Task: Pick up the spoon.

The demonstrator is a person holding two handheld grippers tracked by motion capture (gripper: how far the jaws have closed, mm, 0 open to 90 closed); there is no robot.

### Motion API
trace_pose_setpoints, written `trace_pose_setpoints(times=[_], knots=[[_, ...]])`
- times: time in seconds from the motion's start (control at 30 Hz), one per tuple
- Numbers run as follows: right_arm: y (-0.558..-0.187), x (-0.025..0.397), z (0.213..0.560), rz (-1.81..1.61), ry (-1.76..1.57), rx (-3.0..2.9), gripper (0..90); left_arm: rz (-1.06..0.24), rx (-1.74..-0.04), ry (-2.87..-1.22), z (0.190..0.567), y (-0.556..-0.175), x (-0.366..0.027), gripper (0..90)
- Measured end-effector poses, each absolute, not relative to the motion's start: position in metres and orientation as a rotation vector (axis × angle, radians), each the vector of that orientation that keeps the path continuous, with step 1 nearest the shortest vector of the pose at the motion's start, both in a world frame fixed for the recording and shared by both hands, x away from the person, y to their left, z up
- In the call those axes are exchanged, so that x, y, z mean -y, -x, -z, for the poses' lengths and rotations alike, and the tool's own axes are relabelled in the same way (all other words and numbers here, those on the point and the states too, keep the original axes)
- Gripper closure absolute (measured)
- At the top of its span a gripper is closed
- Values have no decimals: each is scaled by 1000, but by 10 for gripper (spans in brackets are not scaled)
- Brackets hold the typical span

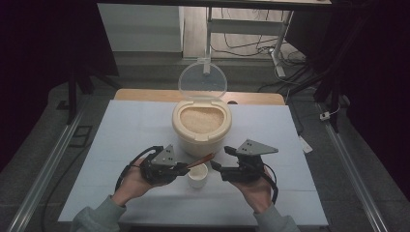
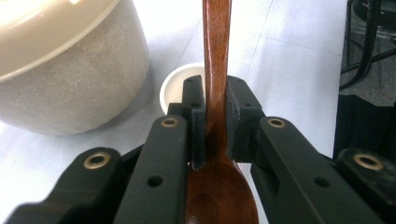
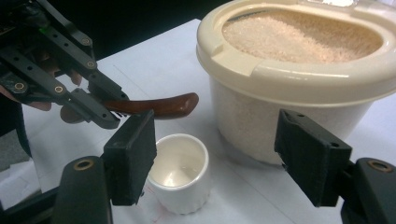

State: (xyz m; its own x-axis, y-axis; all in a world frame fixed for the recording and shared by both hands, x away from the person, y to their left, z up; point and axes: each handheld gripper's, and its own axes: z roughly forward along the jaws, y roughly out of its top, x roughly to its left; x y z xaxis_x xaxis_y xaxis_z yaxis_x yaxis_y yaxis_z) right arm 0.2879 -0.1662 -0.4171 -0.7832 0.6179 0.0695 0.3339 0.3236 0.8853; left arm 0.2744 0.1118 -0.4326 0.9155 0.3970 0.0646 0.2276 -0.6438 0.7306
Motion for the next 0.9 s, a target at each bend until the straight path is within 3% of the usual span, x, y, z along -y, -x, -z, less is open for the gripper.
trace_pose_setpoints(times=[0.53,0.77,0.9], knots=[[-286,152,428,-1509,-935,-2321,289,-325,-457,-2275,438,-273,-103,790],[-286,150,433,-1561,-978,-2314,353,-335,-446,-2270,439,-271,-98,790],[-285,148,433,-1593,-980,-2301,432,-339,-437,-2272,439,-269,-97,790]])
